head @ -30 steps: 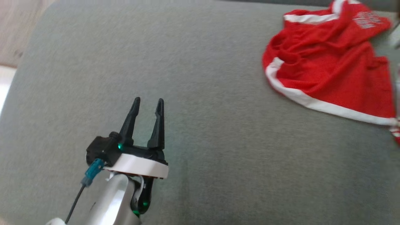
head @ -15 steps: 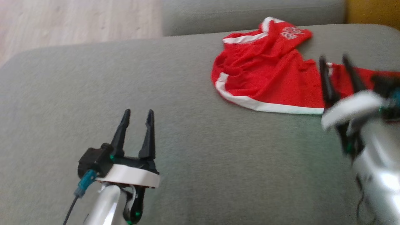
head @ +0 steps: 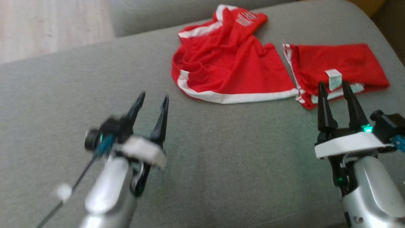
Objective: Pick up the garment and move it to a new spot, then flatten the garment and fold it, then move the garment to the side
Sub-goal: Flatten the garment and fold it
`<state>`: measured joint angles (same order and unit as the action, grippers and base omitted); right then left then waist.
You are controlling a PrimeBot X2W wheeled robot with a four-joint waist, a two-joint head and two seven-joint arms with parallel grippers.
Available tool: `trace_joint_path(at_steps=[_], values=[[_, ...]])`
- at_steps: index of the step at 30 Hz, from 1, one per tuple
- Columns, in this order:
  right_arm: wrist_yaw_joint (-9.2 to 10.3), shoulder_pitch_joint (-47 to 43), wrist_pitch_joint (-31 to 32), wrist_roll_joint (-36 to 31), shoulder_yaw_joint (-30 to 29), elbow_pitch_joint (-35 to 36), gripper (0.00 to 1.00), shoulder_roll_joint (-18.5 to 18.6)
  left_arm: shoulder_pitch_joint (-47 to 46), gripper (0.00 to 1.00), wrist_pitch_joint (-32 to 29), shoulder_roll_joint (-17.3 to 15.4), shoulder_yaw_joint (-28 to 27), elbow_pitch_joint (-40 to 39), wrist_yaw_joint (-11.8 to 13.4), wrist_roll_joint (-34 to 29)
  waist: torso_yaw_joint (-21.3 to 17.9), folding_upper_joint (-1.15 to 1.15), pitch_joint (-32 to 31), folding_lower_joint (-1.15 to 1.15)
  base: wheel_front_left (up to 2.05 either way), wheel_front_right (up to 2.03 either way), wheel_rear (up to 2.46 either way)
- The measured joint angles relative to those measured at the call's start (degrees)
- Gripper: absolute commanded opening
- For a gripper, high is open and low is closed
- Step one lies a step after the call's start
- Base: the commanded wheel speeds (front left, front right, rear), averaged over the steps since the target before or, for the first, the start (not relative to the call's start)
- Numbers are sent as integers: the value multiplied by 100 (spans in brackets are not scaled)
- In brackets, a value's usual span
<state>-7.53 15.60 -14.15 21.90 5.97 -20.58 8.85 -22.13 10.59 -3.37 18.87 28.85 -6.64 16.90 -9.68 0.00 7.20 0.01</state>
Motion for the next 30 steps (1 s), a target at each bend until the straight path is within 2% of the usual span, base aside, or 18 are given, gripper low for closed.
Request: trace_joint_path(at_steps=[5, 9, 15, 22, 30], values=[[0, -5, 91, -140, -66, 482, 100, -158, -1082, 100, -627, 44, 176, 832, 62, -162, -272, 0, 348, 0, 0, 0, 0], [0, -27, 114, -189, -83, 644, 100, -271, -1742, 100, -858, 58, 309, 1459, 63, -142, -487, 0, 650, 1, 0, 0, 0], [0, -64, 131, -190, -63, 680, 100, -333, -2585, 100, -907, 11, 512, 2368, 59, -390, -794, 0, 995, 1, 0, 0, 0], [0, -64, 102, -190, -44, 617, 100, -409, -2929, 100, -793, -7, 711, 2976, 55, -539, -987, 0, 1141, 0, 0, 0, 0], [0, -53, 46, -190, 51, 559, 100, -448, -3349, 100, -739, -157, 959, 3761, 419, -899, -1083, 0, 1292, 0, 0, 0, 0]])
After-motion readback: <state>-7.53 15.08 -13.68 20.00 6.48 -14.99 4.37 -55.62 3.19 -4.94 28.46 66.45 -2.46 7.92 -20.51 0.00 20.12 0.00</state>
